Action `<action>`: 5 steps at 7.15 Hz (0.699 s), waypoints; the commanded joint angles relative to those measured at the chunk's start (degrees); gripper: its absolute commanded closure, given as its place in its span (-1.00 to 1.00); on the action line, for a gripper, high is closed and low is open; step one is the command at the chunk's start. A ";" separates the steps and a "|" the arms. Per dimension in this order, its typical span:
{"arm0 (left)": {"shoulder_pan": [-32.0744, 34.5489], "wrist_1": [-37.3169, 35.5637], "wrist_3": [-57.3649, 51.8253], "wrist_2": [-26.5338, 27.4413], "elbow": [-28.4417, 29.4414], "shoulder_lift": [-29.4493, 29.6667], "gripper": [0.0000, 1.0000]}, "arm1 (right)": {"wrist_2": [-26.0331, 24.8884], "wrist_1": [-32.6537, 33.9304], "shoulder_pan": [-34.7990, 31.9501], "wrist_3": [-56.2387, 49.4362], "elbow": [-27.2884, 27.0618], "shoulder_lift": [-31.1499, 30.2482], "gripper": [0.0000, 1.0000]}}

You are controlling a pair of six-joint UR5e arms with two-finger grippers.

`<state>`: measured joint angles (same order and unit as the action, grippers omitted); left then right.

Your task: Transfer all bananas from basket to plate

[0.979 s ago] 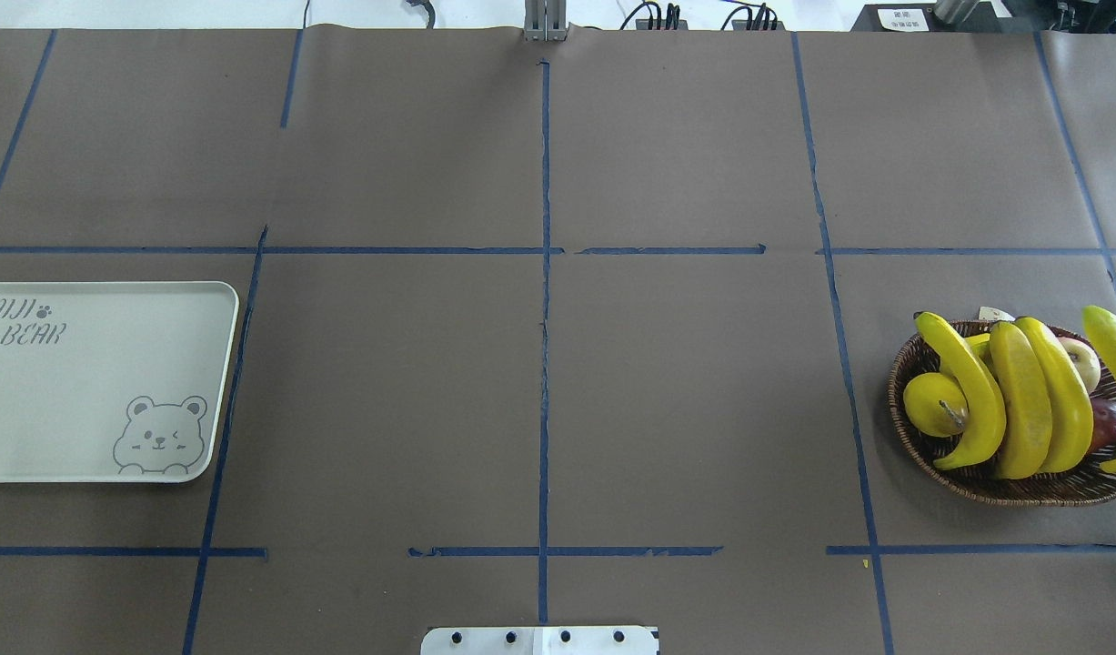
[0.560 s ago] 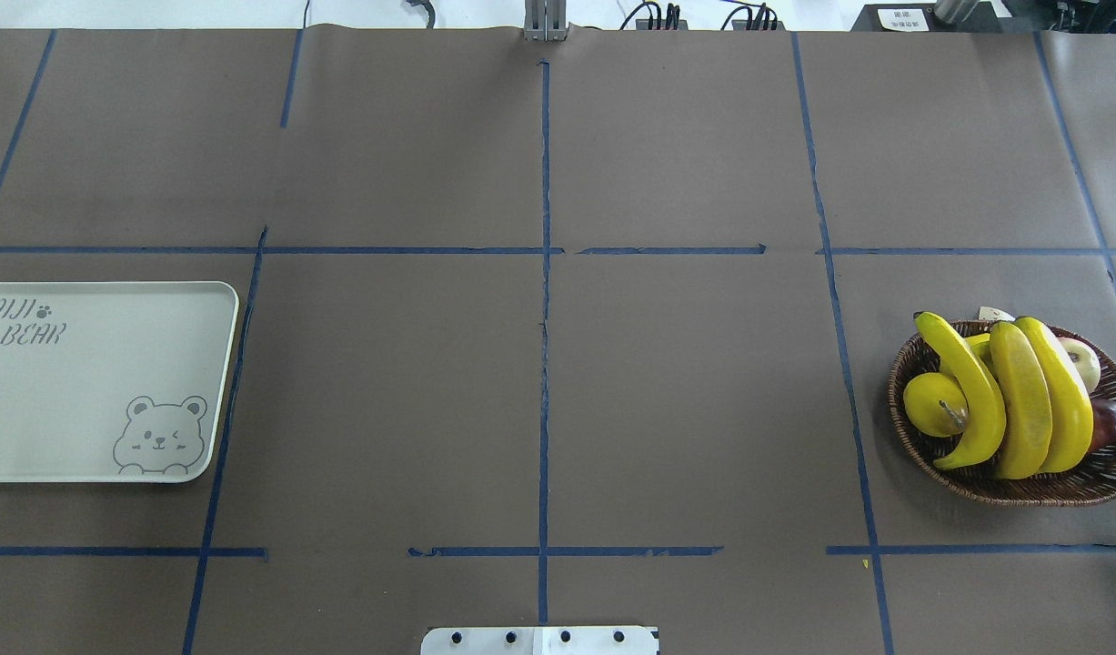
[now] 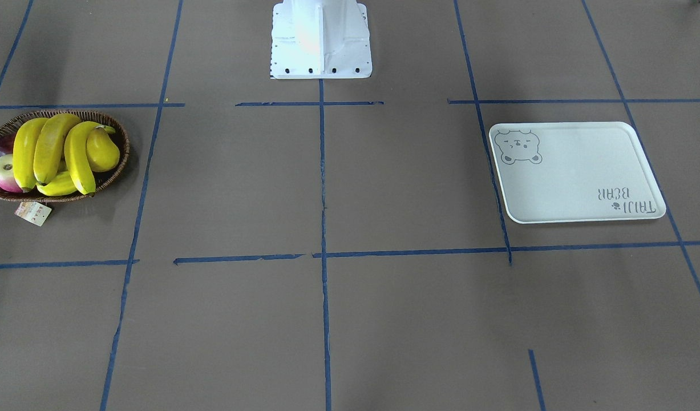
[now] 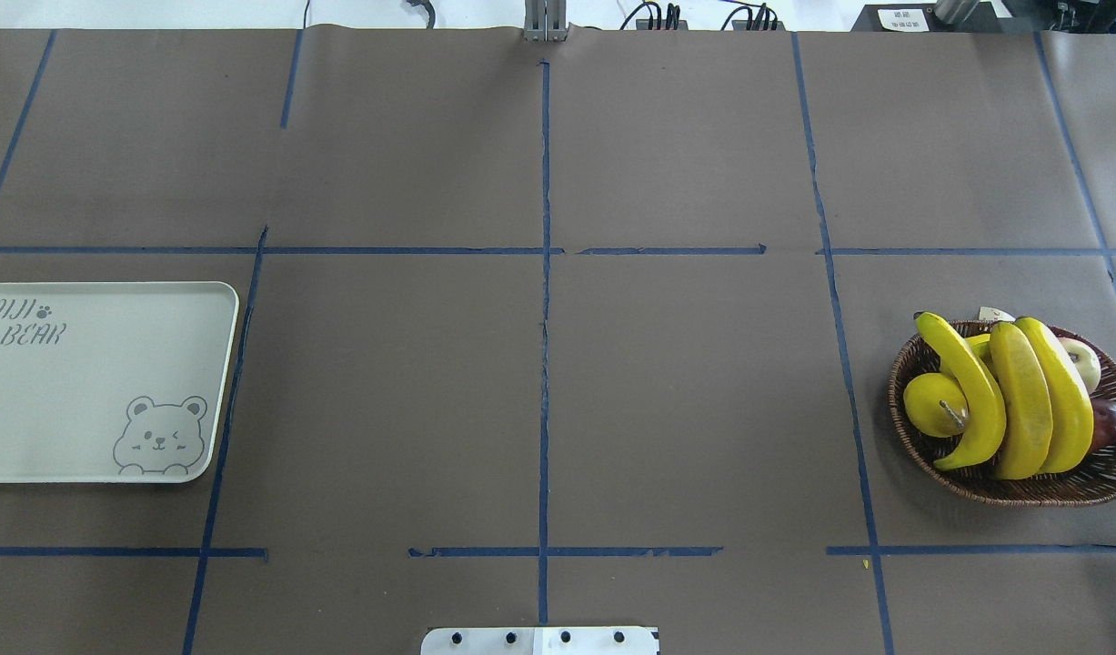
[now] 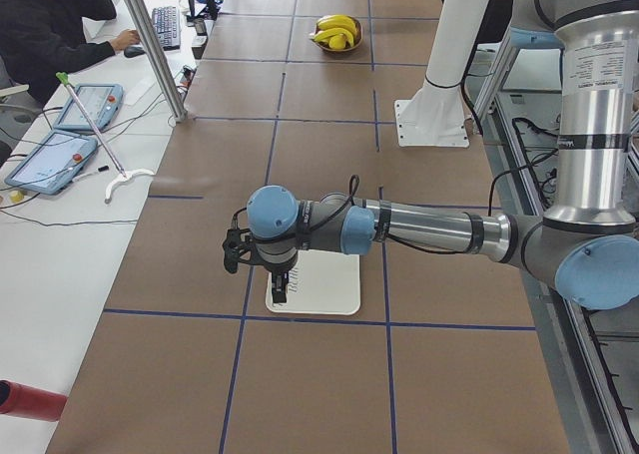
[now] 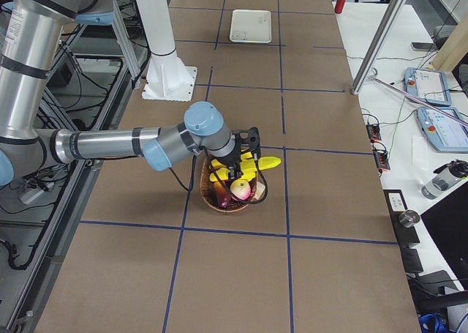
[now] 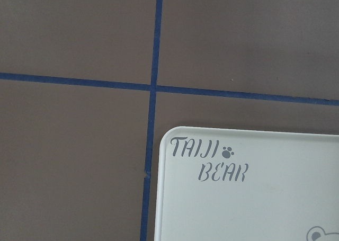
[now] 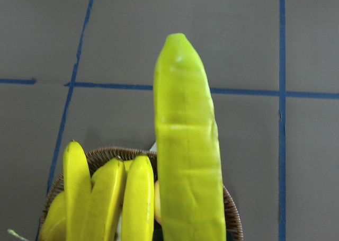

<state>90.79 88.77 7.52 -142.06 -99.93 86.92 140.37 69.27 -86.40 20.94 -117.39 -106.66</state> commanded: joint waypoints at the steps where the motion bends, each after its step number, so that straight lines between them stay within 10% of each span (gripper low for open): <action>1: -2.17 2.79 5.36 0.03 -0.61 1.32 -1.00 | 0.52 21.78 3.84 0.76 -1.69 18.60 1.00; 5: -18.13 21.48 34.24 0.11 0.95 8.85 -1.00 | 0.08 30.94 23.85 23.75 -1.00 37.13 0.99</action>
<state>78.74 104.18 32.26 -141.95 -100.13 92.35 140.58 100.06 -69.19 38.09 -118.70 -72.61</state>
